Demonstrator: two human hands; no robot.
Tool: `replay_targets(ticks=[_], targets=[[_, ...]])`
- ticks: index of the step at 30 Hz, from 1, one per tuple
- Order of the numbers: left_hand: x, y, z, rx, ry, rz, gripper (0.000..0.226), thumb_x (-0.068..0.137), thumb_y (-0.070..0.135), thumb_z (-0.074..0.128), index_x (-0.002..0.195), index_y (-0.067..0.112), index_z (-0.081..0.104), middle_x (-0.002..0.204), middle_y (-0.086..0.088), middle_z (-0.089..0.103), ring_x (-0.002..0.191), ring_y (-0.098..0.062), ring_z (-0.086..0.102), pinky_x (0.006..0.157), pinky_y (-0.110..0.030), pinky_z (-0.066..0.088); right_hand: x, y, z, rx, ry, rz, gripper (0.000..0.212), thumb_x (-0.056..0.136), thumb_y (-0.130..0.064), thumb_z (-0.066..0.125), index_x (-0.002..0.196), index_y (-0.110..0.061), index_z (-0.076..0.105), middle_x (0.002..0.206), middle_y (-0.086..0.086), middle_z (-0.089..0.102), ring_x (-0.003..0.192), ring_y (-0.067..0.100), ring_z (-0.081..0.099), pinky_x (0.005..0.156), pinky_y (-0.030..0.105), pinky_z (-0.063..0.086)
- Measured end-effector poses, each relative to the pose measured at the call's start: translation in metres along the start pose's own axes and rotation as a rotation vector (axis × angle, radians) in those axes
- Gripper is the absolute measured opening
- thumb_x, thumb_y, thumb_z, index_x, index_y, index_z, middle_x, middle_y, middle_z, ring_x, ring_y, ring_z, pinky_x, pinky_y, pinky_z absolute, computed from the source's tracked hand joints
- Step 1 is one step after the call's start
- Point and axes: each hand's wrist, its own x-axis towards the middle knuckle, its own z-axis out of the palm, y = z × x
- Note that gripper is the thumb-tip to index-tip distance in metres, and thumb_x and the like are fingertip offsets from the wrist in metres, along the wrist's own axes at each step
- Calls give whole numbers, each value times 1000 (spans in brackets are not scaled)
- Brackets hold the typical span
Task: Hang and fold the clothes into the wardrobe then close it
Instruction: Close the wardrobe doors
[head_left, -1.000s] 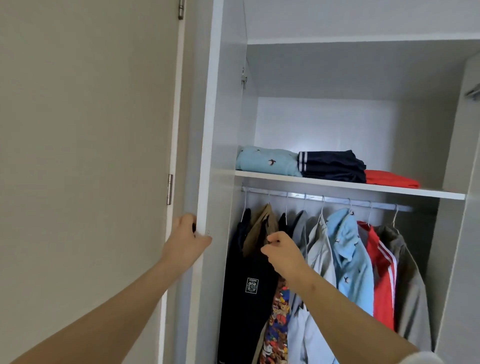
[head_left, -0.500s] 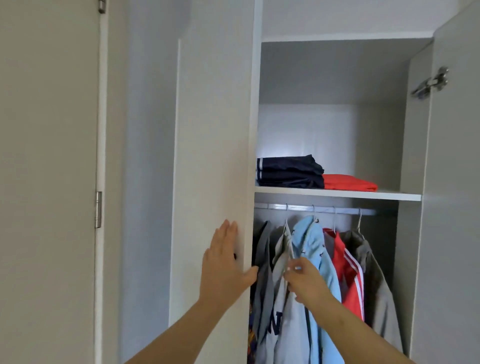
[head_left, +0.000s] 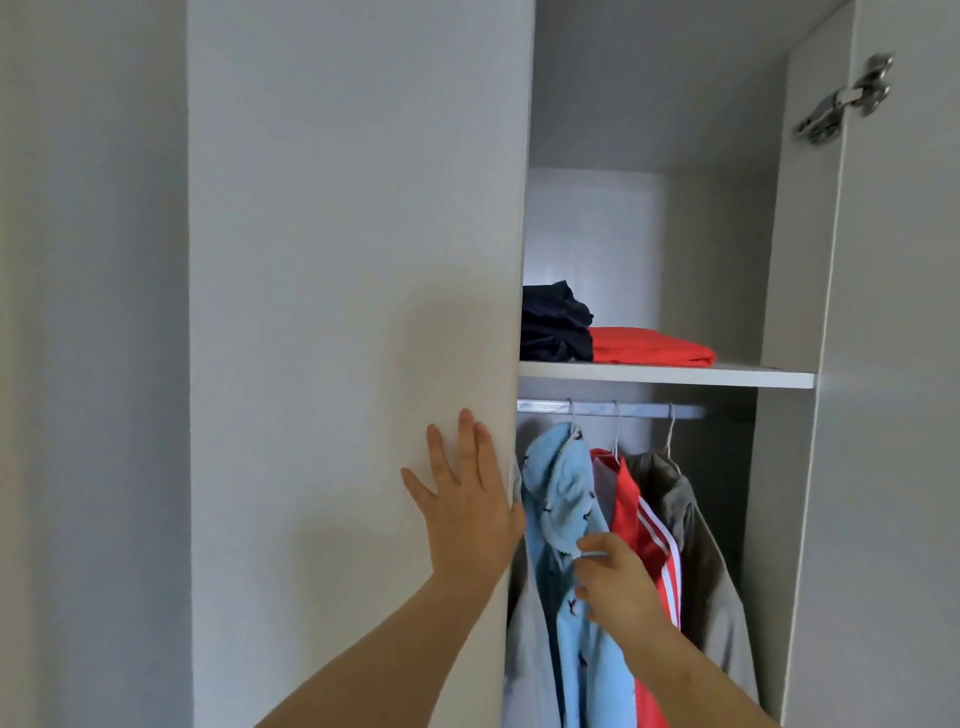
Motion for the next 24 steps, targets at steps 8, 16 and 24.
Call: replay_targets(ticks=[8,16,24], targets=[[29,7,82,-64,302,11,92,51,33,80,130,7,39,142,-12,35,127,-43,29,96,-70,25,85,4,9,9,68,34,21,89,-2,44,103,-16,53,89,9,57,79,28,54,70,35,42],[53,17,104,-26,268,-50,79,50,25,85,121,2,60,134,-17,53,117,-51,48,86,-75,35,126,7,15,13,79,81,21,91,-2,43,104,-16,51,91,7,55,76,25,56,58,28,46],[54,18,101,-54,50,-45,86,52,28,85,127,1,55,137,-18,48,123,-52,42,90,-75,30,126,1,3,-12,73,34,19,89,-4,45,101,-18,51,84,2,53,79,23,54,68,31,44]])
